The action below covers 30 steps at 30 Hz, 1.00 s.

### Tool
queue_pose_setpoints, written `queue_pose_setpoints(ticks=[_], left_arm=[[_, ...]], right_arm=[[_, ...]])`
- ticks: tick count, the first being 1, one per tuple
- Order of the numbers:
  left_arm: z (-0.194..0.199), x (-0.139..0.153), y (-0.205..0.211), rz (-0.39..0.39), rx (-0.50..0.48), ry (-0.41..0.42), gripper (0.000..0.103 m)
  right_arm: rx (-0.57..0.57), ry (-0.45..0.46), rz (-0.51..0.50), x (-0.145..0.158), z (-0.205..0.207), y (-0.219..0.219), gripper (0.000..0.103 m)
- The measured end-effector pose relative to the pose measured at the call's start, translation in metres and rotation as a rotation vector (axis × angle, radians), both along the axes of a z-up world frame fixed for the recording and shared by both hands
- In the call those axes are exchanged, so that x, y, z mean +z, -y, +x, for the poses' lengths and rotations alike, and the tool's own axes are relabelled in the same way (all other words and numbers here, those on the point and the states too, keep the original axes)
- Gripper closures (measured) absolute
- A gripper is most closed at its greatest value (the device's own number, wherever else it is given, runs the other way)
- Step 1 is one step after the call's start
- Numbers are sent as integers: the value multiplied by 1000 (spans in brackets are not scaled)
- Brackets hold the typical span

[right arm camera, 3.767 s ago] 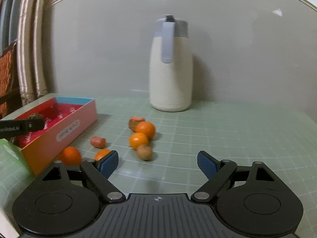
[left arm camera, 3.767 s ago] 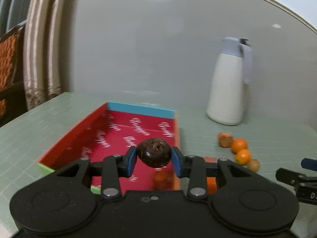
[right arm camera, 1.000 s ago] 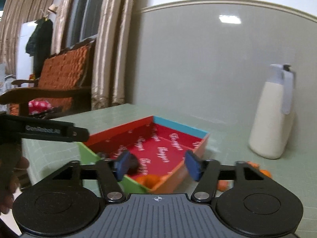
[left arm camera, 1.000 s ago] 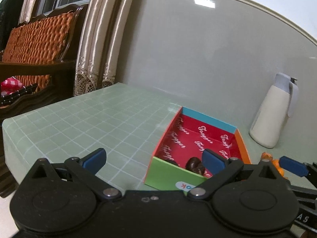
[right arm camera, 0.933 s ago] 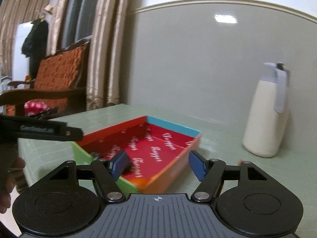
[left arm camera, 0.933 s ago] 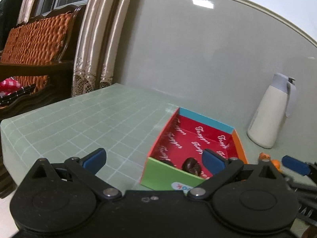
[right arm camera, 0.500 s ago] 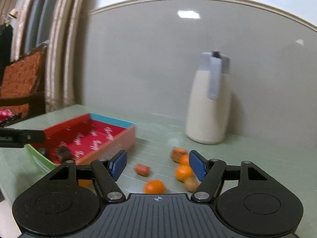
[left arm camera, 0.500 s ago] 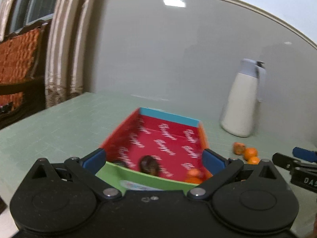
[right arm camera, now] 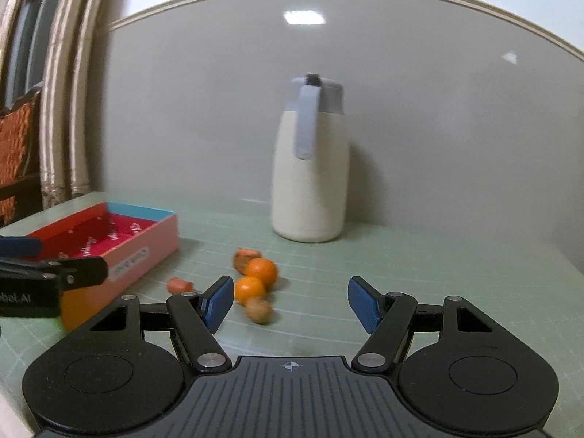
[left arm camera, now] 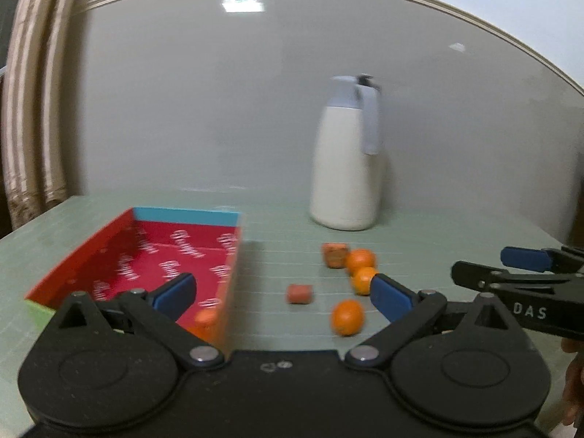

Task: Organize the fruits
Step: 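Grasp the small tangerine with the left gripper, then carry the tangerine into the box and open the left gripper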

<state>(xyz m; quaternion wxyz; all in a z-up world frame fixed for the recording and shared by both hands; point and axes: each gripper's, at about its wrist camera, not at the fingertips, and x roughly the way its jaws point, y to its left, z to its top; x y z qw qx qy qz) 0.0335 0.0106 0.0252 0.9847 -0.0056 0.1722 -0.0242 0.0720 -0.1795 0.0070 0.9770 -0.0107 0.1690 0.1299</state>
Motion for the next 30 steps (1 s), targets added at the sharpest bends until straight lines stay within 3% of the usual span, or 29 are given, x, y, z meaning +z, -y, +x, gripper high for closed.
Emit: queue_pose_setpoints(ticks=[2, 4, 6, 8, 14, 21, 23, 30], left_arm=[[8, -4, 14, 23, -21, -9, 13], [20, -9, 27, 60, -39, -38, 27], [30, -15, 34, 75, -53, -74, 34], [38, -20, 37, 65, -54, -99, 35], [58, -35, 48, 90, -73, -206, 52], [66, -44, 52, 129, -62, -234, 68], [70, -48, 53, 137, -73, -257, 82], [65, -47, 54, 153, -89, -243, 83]], right_arm=[[-16, -6, 2, 0, 2, 8, 34], [-35, -18, 4, 0, 4, 16, 34], [-47, -29, 13, -1, 6, 24, 34], [-57, -35, 16, -1, 8, 31, 34], [-67, -61, 19, -5, 18, 45, 34], [-85, -76, 70, -2, 24, 55, 34], [-82, -73, 71, -1, 23, 55, 34], [-95, -40, 136, 6, 25, 57, 34]])
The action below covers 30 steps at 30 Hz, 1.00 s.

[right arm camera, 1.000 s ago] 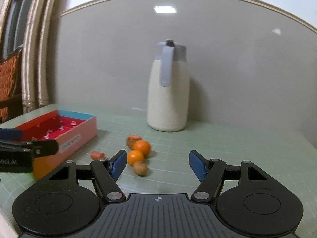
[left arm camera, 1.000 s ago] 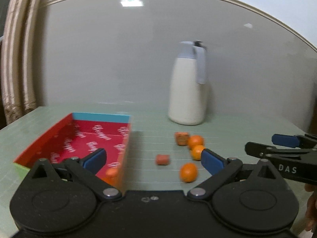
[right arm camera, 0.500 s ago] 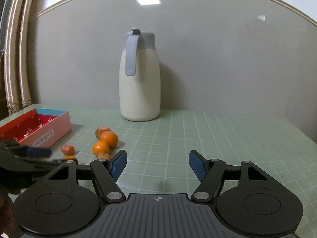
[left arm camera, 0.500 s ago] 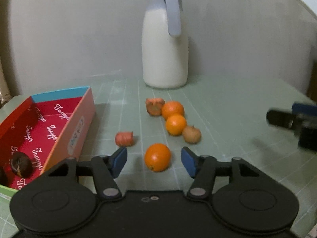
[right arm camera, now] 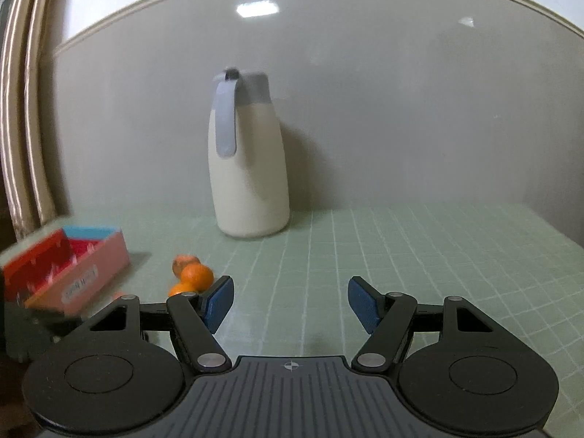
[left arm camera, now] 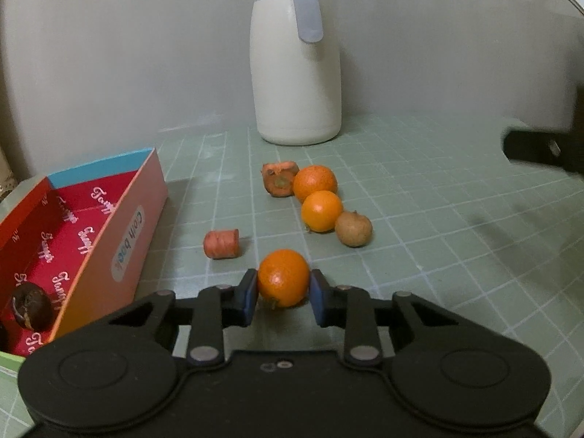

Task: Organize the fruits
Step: 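Carry the tangerine into the box and open the left gripper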

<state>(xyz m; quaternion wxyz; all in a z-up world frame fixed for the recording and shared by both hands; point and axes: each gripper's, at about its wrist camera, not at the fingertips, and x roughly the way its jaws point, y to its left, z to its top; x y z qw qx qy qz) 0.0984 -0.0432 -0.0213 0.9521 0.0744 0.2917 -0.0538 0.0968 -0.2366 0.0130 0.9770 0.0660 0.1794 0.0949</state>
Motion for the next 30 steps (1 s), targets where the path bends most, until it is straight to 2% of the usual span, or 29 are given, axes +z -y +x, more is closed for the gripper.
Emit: queue_pose_setpoints(ticks=[5, 11, 18, 23, 30], left_arm=[[-12, 5, -3, 10, -14, 38, 83], [-30, 23, -15, 5, -13, 144, 83], [-45, 46, -60, -49, 150, 283, 83], [-47, 54, -94, -85, 250, 291, 83], [-54, 55, -126, -66, 319, 271, 82]], right_arm=[[6, 22, 53, -1, 13, -12, 34], [51, 12, 17, -6, 15, -40, 34], [87, 5, -25, -8, 14, -66, 34], [120, 3, -26, -9, 15, -82, 34], [153, 12, -41, -12, 16, -101, 34]])
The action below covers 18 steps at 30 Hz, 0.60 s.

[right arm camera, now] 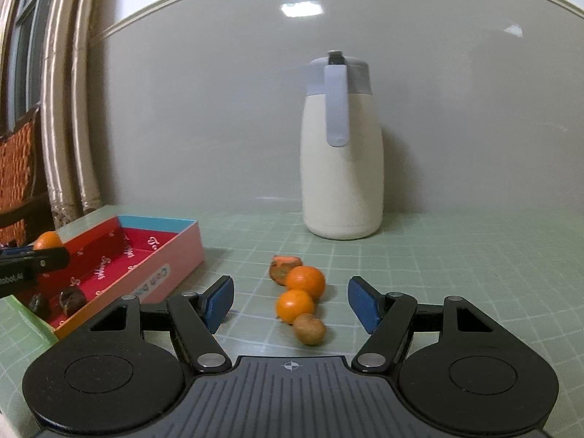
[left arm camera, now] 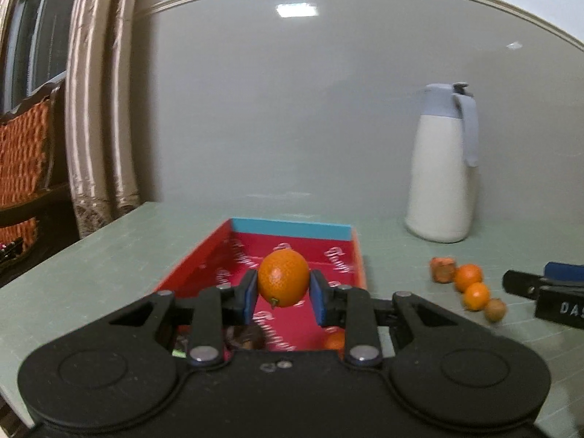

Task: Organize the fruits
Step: 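Carry the tangerine into the box and open the left gripper, then grasp the orange sausage piece with the right gripper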

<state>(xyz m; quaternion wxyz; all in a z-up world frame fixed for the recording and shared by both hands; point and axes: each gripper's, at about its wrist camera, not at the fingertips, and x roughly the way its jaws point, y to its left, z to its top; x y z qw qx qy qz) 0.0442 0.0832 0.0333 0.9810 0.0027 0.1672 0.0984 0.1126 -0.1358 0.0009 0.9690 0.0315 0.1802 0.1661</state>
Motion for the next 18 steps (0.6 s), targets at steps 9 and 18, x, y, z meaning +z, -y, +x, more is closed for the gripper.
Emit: queue_pose_setpoints(ticks=[9, 18], left_arm=[[-5, -8, -21, -29, 34, -34, 47], [-12, -4, -19, -11, 81, 28, 6]], right_arm=[[10, 8, -18, -2, 1, -14, 34], [6, 10, -31, -3, 2, -17, 34]])
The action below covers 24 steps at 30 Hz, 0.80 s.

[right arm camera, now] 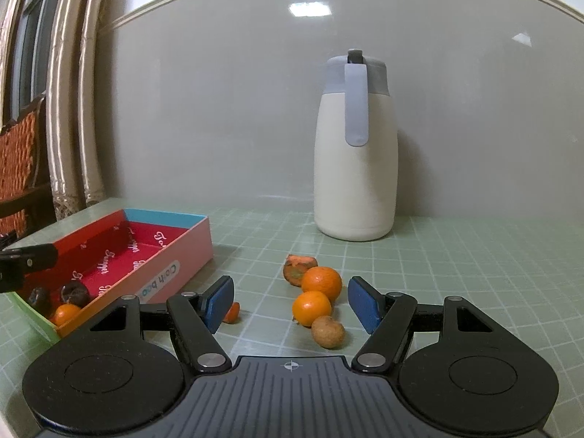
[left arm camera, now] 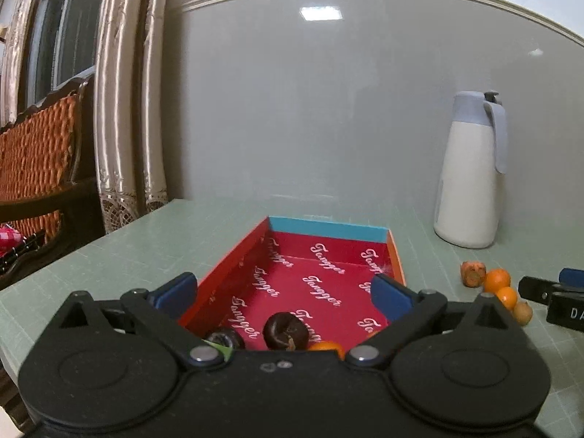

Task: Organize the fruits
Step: 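Grasp the orange sausage piece with the right gripper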

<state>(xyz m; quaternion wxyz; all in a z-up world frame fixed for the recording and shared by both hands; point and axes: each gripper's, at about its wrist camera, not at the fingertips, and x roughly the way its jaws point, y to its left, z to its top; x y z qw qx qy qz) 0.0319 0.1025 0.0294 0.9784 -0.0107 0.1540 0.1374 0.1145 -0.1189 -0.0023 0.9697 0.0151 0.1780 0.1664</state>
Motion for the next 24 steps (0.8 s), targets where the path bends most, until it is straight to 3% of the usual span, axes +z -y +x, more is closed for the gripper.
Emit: queue_pose_setpoints(ticks=[8, 13, 24], left_arm=[[-5, -1, -19, -42, 90, 2, 6], [-7, -1, -35, -41, 157, -15, 6], [-6, 1, -44, -79, 128, -33, 6]], right_arm=[[68, -7, -49, -6, 8, -26, 34], [73, -84, -99, -14, 25, -44, 34], [94, -165, -134, -18, 53, -71, 36]])
